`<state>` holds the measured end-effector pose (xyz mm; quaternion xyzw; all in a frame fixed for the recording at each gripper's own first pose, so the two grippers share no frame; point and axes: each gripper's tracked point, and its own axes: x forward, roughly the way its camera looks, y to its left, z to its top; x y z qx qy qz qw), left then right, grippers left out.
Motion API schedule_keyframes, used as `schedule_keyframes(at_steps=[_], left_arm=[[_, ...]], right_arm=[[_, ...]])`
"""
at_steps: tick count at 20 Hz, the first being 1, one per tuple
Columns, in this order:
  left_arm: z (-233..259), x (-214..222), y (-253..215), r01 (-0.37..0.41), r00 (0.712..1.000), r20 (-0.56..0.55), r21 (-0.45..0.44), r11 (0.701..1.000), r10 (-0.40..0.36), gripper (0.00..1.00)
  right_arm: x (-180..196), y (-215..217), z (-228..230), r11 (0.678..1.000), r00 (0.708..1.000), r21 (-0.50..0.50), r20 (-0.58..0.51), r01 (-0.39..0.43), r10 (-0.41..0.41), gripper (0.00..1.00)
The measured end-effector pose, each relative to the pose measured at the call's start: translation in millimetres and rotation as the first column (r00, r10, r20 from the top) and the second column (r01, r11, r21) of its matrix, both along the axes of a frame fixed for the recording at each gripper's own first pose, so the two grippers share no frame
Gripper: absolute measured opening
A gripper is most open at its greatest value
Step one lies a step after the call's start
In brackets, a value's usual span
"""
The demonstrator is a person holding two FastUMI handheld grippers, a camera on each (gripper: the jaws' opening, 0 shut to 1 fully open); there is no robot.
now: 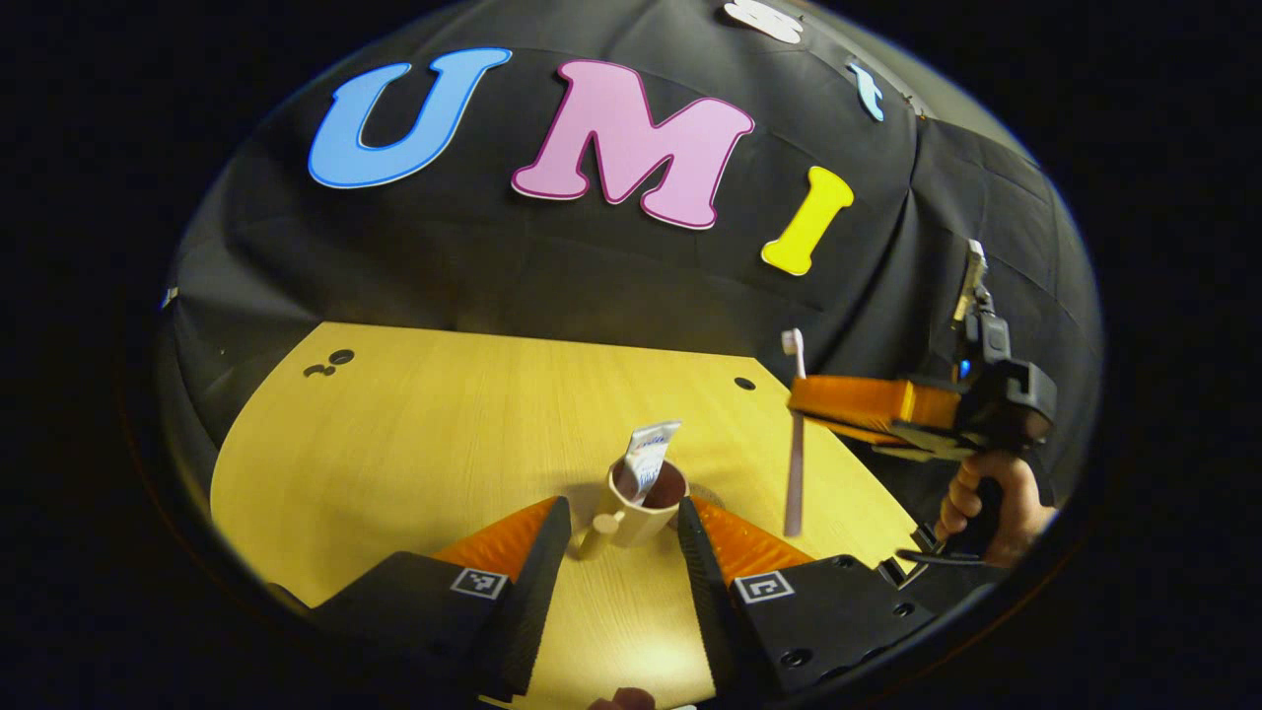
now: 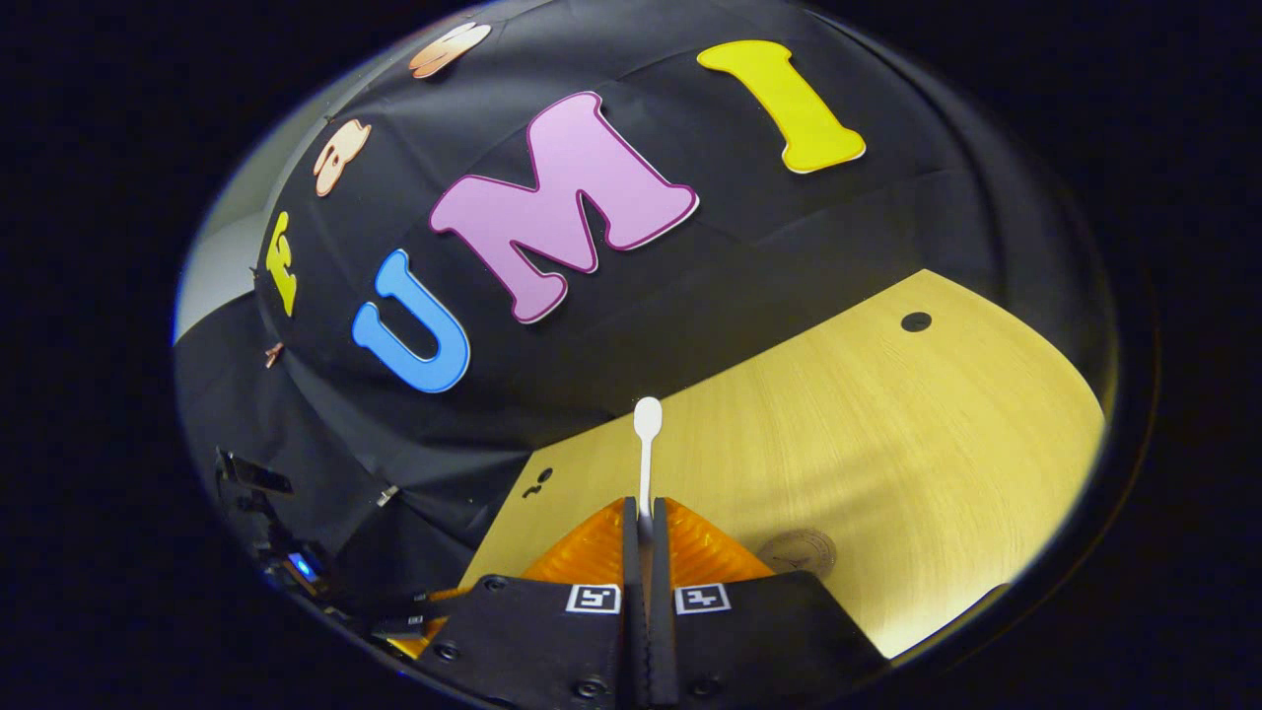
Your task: Put the toothbrush and toothpaste on the desktop into the cup, then pick up the cup and place it on the coaster on the desktop.
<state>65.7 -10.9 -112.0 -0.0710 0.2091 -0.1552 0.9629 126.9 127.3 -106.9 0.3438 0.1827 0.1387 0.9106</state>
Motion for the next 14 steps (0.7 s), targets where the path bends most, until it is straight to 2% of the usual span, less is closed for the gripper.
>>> schedule_keyframes(at_steps=[2,5,10,14], left_arm=[[-4.9,-14.7,6.8,-0.021,0.999,-0.023,0.005,1.0,0.021,0.69],[-8.1,-28.2,12.9,-0.049,0.998,-0.046,0.006,0.999,0.049,0.69],[-19.3,-41.6,17.7,-0.093,0.993,-0.072,-0.007,0.996,0.092,0.69],[-30.9,-51.6,21.9,-0.106,0.99,-0.089,0.008,0.994,0.106,0.69]], right_arm=[[19.5,7.6,-1.3,0.999,1.0,0.042,0.008,0.008,-0.009,0.05],[45.1,18.2,-10.8,0.999,1.0,0.052,0.023,0.01,-0.011,0.05],[75.1,28.7,-41.1,0.999,0.999,0.031,0.043,0.007,-0.009,0.05],[85.5,36.9,-67.1,0.999,0.998,-0.033,0.069,-0.002,0.004,0.05]])
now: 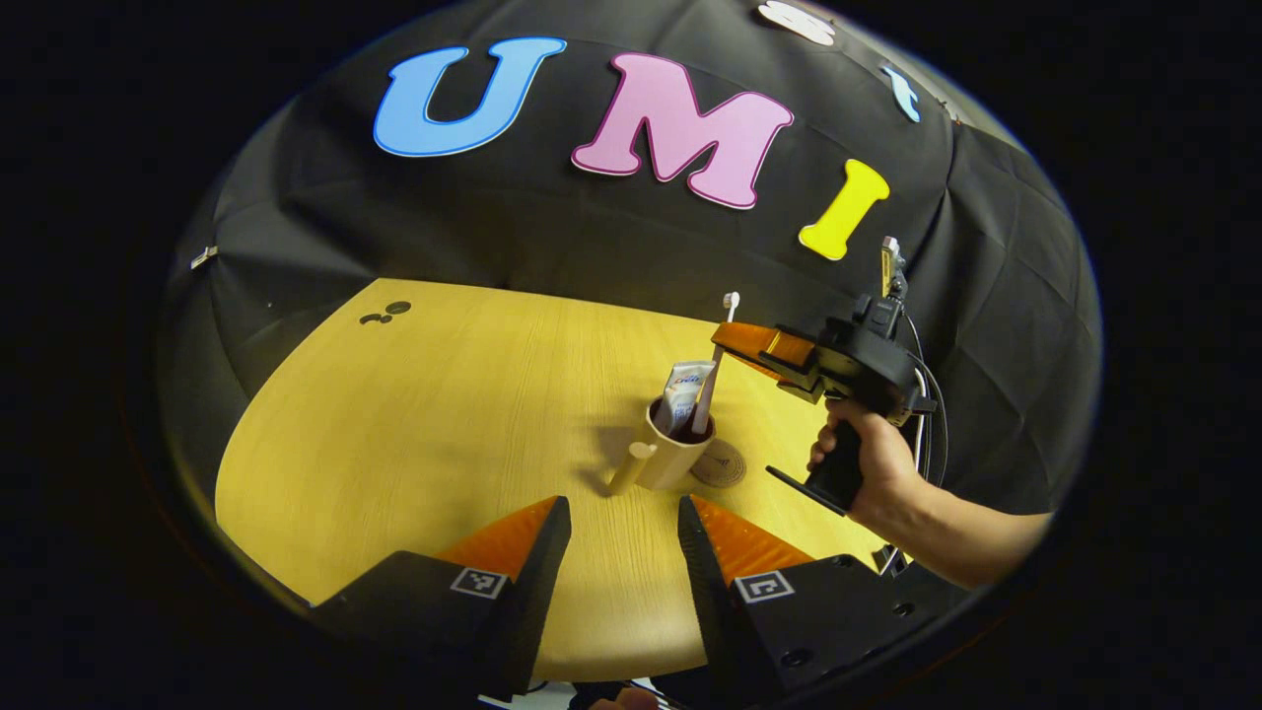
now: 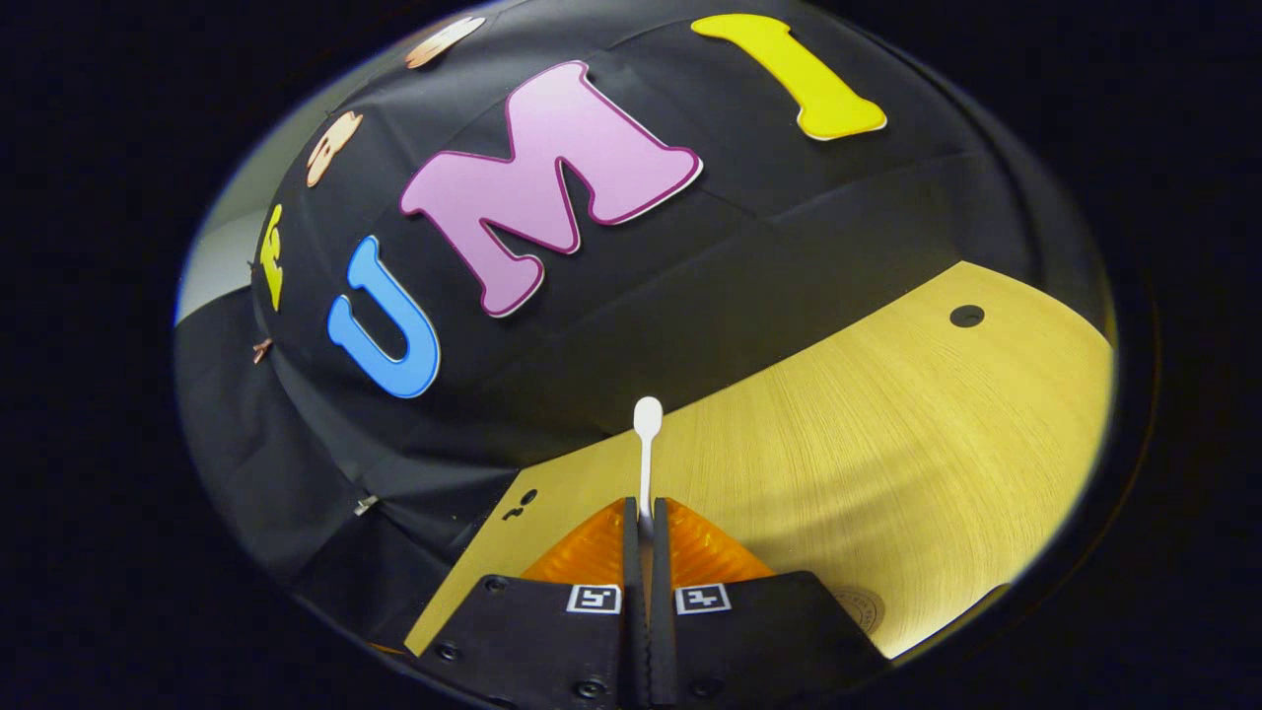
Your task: Put the toothbrush and toothpaste on the desktop into the cup, then pick up the cup and place it on the coaster on the desktop.
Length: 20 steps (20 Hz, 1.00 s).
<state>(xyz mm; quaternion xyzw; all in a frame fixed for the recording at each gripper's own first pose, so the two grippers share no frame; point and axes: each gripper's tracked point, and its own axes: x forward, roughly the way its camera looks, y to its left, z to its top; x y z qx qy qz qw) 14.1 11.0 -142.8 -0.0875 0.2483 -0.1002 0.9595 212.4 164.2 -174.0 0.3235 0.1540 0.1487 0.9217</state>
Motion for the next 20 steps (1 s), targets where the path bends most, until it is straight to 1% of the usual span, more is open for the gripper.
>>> schedule_keyframes(at_steps=[3,5,7,8,10,12,14,15,16,17,18,19,20], left_arm=[[-6.8,-4.0,0.0,-0.002,1.0,-0.015,-0.002,1.0,0.002,0.69],[-7.2,-5.8,-1.3,-0.004,1.0,-0.016,-0.006,1.0,0.004,0.69],[-5.3,-6.2,-5.4,0.003,1.0,-0.009,-0.006,1.0,-0.003,0.69],[-4.0,-7.7,-7.3,0.008,1.0,-0.005,-0.002,1.0,-0.008,0.69],[-0.4,-7.9,-10.6,0.02,1.0,0.006,0.004,1.0,-0.02,0.69],[2.0,-7.8,-14.2,0.033,0.999,0.013,0.006,0.999,-0.033,0.69],[0.5,-6.9,-18.1,0.047,0.999,0.005,0.003,0.999,-0.047,0.69],[-1.3,-6.0,-20.8,0.056,0.998,-0.003,-0.001,0.998,-0.056,0.69],[-2.6,-4.2,-23.9,0.065,0.998,-0.011,-0.003,0.998,-0.065,0.69],[-4.2,-1.5,-26.5,0.077,0.997,-0.02,-0.003,0.997,-0.077,0.69],[-7.6,2.3,-29.3,0.09,0.995,-0.031,0.001,0.996,-0.09,0.69],[-9.4,6.7,-31.8,0.104,0.994,-0.041,0.009,0.995,-0.103,0.69],[-14.0,11.7,-34.6,0.12,0.991,-0.059,0.016,0.993,-0.119,0.69]], right_arm=[[-3.8,1.6,-13.5,0.998,0.999,-0.056,0.035,0.003,-0.001,0.05],[-7.6,5.7,-14.0,0.997,0.998,-0.077,0.067,-0.002,0.007,0.05],[-14.2,9.3,-15.9,0.993,0.996,-0.121,0.084,-0.015,0.025,0.06],[-17.8,10.8,-18.6,0.991,0.996,-0.131,0.077,-0.026,0.036,0.08],[-28.7,14.0,-22.9,0.993,0.998,-0.11,0.041,-0.043,0.048,0.09],[-39.5,12.3,-27.3,0.995,0.999,-0.088,0.003,-0.043,0.043,0.12],[-51.1,10.3,-32.5,0.994,0.998,-0.092,-0.031,-0.049,0.047,0.15],[-58.2,8.3,-34.0,0.994,0.997,-0.093,-0.052,-0.054,0.049,0.18],[-65.6,6.7,-34.1,0.994,0.996,-0.088,-0.07,-0.06,0.054,0.07],[-73.8,5.1,-34.0,0.995,0.995,-0.081,-0.087,-0.064,0.056,0.26],[-81.8,2.4,-33.7,0.995,0.993,-0.073,-0.108,-0.066,0.058,0.13],[-90.3,1.2,-33.1,0.995,0.99,-0.063,-0.123,-0.07,0.062,0.31],[-98.9,-1.4,-33.1,0.996,0.988,-0.058,-0.139,-0.074,0.065,0.18]])
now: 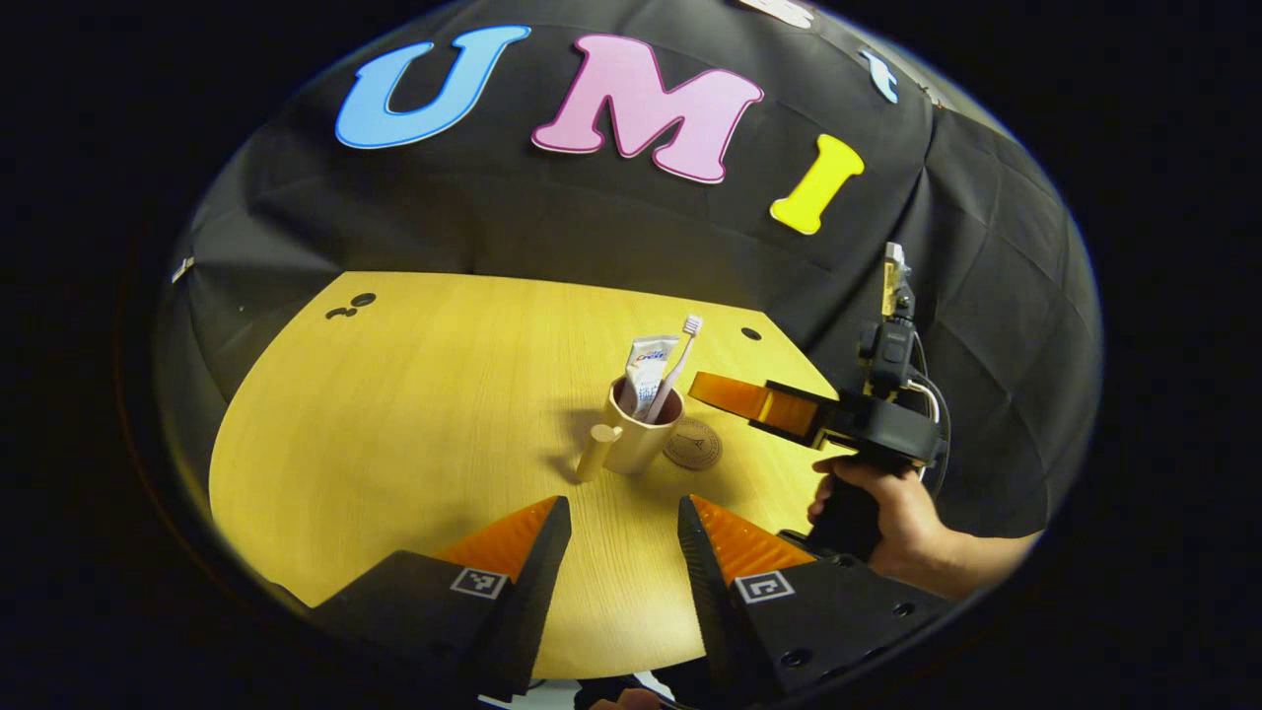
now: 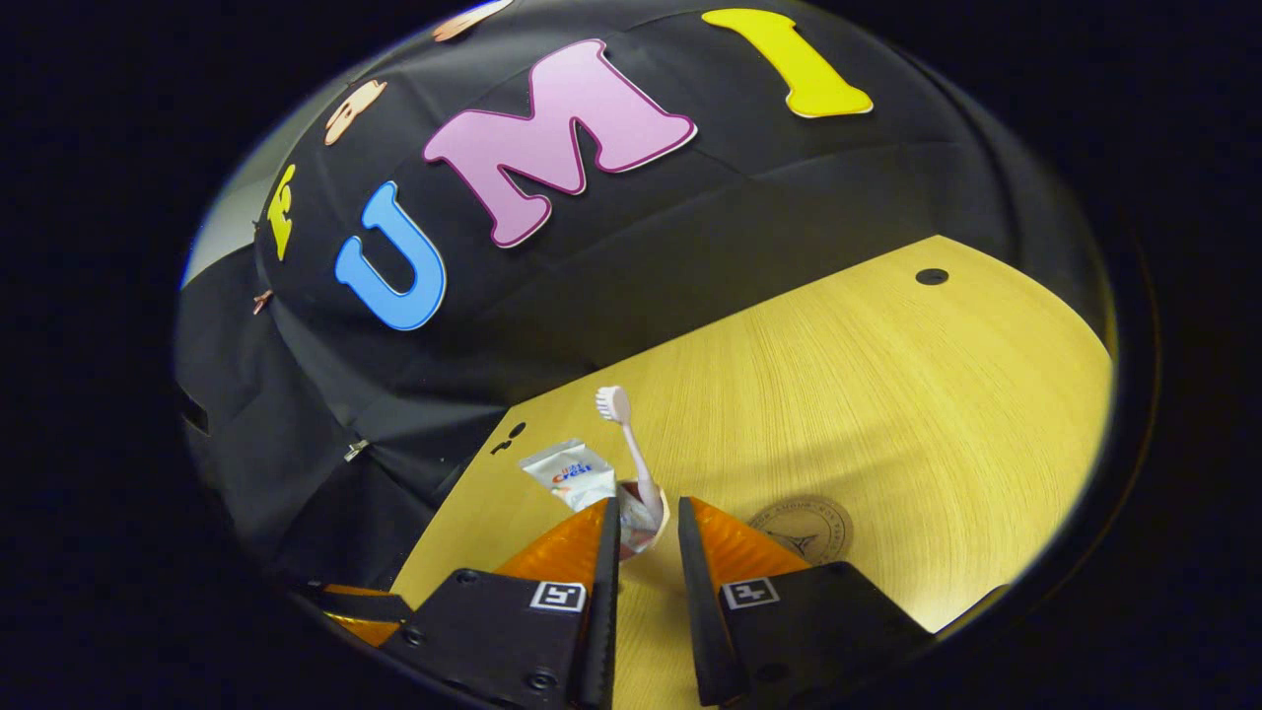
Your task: Put the toothbrush and toothpaste on the desktop into the cup, then pick up the cup and place it on the coaster on the desktop.
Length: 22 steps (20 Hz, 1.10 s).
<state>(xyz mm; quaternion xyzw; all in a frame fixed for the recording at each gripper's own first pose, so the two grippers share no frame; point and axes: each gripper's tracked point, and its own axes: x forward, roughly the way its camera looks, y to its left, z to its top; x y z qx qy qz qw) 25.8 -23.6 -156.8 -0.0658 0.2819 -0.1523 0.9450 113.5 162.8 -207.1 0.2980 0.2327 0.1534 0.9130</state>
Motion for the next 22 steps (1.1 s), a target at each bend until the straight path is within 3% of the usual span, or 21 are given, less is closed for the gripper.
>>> schedule_keyframes(at_steps=[1,3,4,5,8,13,18,22], left_arm=[[-5.9,3.6,-1.1,0.014,1.0,-0.025,0.017,1.0,-0.013,0.69],[-15.9,14.1,-4.2,0.052,0.996,-0.069,0.046,0.998,-0.048,0.69],[-21.5,19.5,-6.0,0.073,0.993,-0.094,0.058,0.996,-0.068,0.69],[-26.3,24.3,-7.2,0.096,0.99,-0.115,0.073,0.993,-0.087,0.69],[-38.5,40.1,-5.8,0.152,0.975,-0.179,0.12,0.981,-0.129,0.69],[-59.5,73.0,-6.6,0.224,0.948,-0.272,0.201,0.954,-0.165,0.69],[-82.9,101.3,-10.8,0.32,0.904,-0.373,0.265,0.91,-0.209,0.69],[-101.7,119.6,-16.8,0.414,0.86,-0.444,0.318,0.853,-0.252,0.69]], right_arm=[[-8.6,-1.7,-1.1,1.0,1.0,0.004,-0.016,-0.007,0.007,0.37],[-29.9,-5.9,-1.5,0.999,0.998,-0.001,-0.046,-0.034,0.034,0.41],[-39.4,-9.5,-1.2,0.999,0.997,-0.006,-0.056,-0.047,0.047,0.27],[-50.1,-12.6,-1.9,0.998,0.996,-0.008,-0.07,-0.059,0.059,0.47],[-79.9,-24.9,-1.0,0.997,0.991,0.01,-0.107,-0.074,0.075,0.52],[-118.6,-60.1,-13.6,0.998,0.984,0.008,-0.164,-0.062,0.062,0.54],[-140.3,-115.0,-32.3,0.999,0.975,-0.009,-0.218,0.031,-0.032,0.54],[-152.5,-154.1,-42.4,0.992,0.959,0.0,-0.253,0.128,-0.124,0.54]])
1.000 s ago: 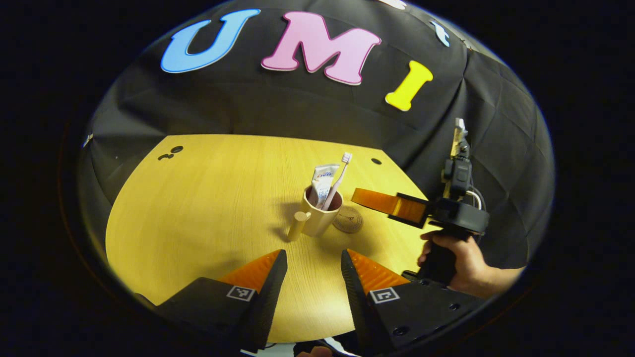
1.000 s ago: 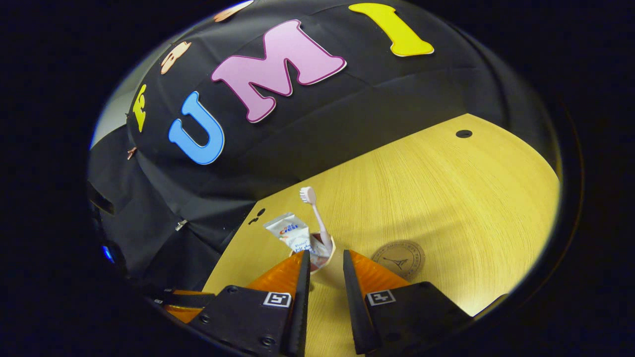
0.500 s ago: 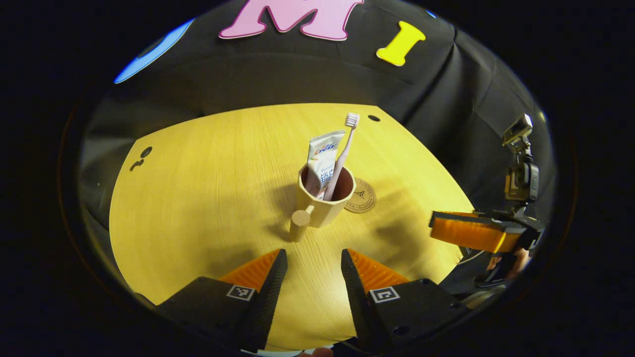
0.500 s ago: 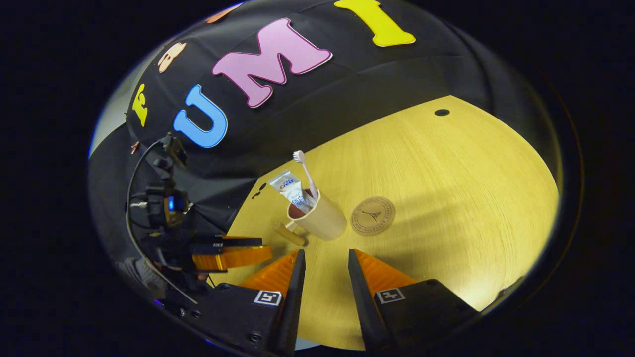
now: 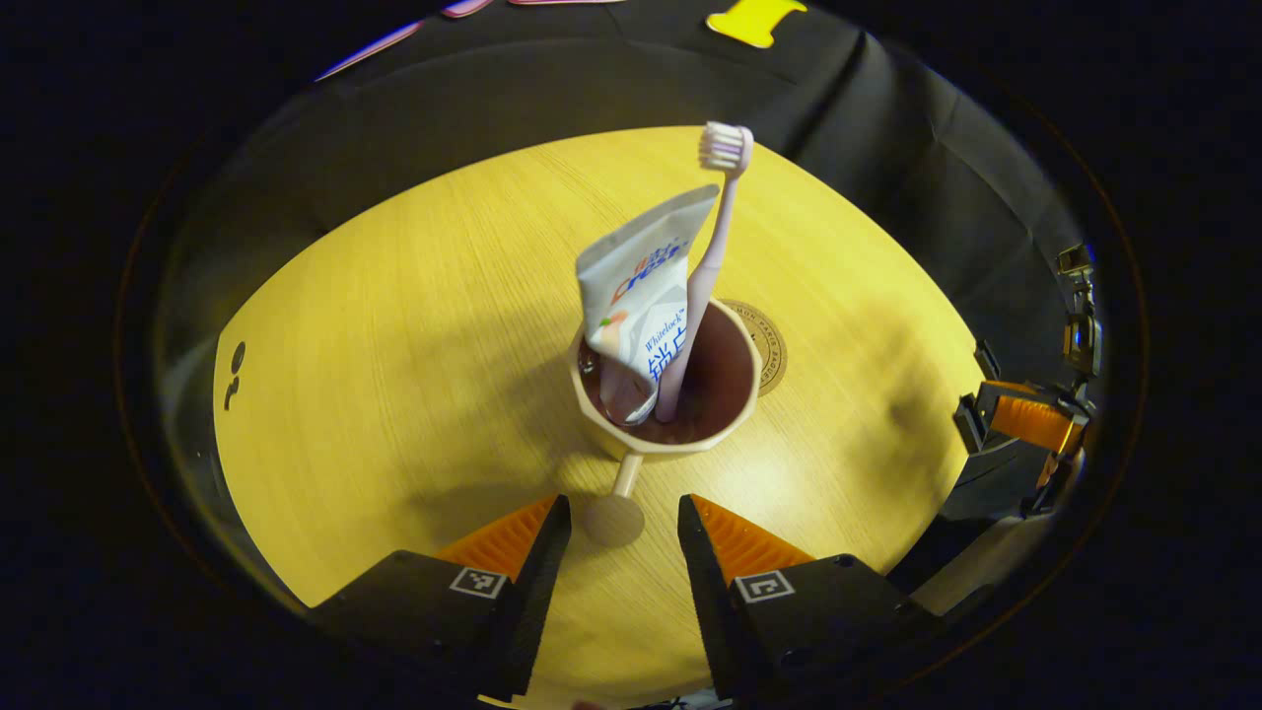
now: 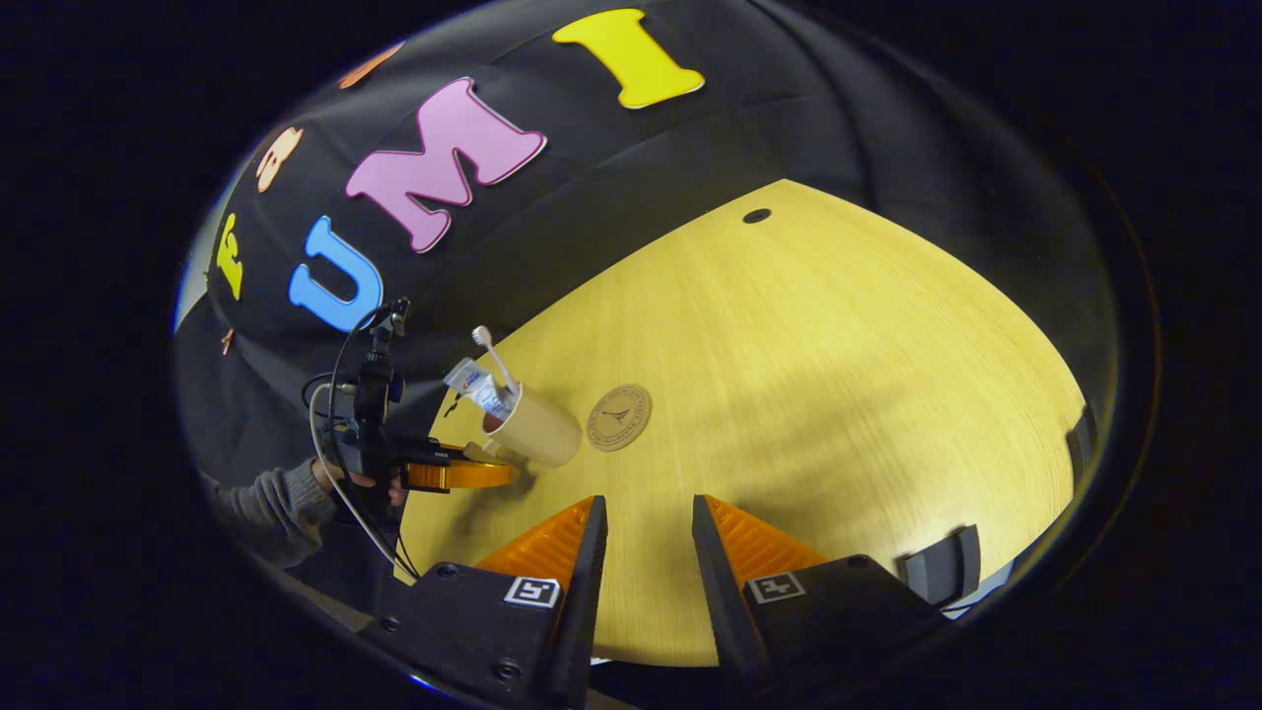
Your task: Put the toothbrush and toothpaste on the desktop into the cup, then pick up the cup and place it on the coaster on the desktop.
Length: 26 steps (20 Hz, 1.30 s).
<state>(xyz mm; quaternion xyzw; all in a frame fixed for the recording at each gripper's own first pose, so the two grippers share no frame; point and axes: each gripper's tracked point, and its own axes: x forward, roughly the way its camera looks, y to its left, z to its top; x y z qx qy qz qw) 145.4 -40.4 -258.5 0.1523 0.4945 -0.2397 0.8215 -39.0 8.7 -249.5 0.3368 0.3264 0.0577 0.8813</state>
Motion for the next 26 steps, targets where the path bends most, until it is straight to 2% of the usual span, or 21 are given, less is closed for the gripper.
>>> schedule_keyframes(at_steps=[4,8,10,11,12,16,17,20,21,23,24,26], left_arm=[[-11.3,14.6,-7.2,0.038,0.999,-0.031,0.043,0.998,-0.036,0.67],[-21.9,13.6,-14.5,0.071,0.996,-0.065,0.063,0.996,-0.067,0.6],[-21.4,14.3,-17.8,0.08,0.996,-0.052,0.057,0.995,-0.077,0.55],[-22.8,15.3,-18.6,0.08,0.996,-0.046,0.058,0.995,-0.077,0.41],[-23.7,15.8,-18.4,0.08,0.996,-0.043,0.063,0.995,-0.077,0.36],[-24.1,15.0,-19.2,0.076,0.996,-0.04,0.064,0.995,-0.074,0.33],[-24.0,14.5,-19.3,0.077,0.996,-0.039,0.063,0.995,-0.075,0.37],[-22.8,15.6,-20.9,0.08,0.996,-0.034,0.059,0.995,-0.078,0.36],[-22.5,16.2,-22.8,0.078,0.997,-0.031,0.051,0.996,-0.077,0.31],[-22.9,15.3,-24.9,0.056,0.998,-0.026,0.031,0.998,-0.055,0.31],[-22.9,14.8,-24.2,0.048,0.999,-0.018,0.027,0.998,-0.048,0.36],[-22.2,13.7,-23.5,0.027,1.0,-0.008,0.026,0.999,-0.027,0.36]], right_arm=[[-6.7,-24.9,-5.9,0.997,0.997,0.003,-0.017,0.077,-0.077,0.54],[-14.2,-35.7,-6.2,0.994,0.994,-0.001,-0.022,0.109,-0.109,0.54],[-18.9,-36.5,-6.0,0.993,0.993,-0.003,-0.032,0.115,-0.115,0.54],[-20.6,-36.4,-4.5,0.993,0.992,-0.002,-0.036,0.12,-0.12,0.54],[-21.7,-36.1,-1.9,0.992,0.991,-0.002,-0.033,0.126,-0.126,0.54],[-26.0,-41.2,3.9,0.985,0.984,-0.016,-0.038,0.173,-0.174,0.54],[-27.4,-43.7,3.4,0.982,0.981,-0.016,-0.047,0.187,-0.187,0.54],[-35.3,-47.6,1.5,0.978,0.977,-0.043,-0.055,0.204,-0.206,0.54],[-38.5,-48.6,2.8,0.977,0.976,-0.043,-0.053,0.207,-0.209,0.54],[-44.3,-49.6,0.2,0.977,0.975,-0.045,-0.055,0.211,-0.213,0.54],[-45.8,-52.1,-1.3,0.976,0.975,-0.046,-0.054,0.213,-0.216,0.54],[-44.9,-54.5,-1.0,0.975,0.975,-0.033,-0.045,0.218,-0.22,0.54]])
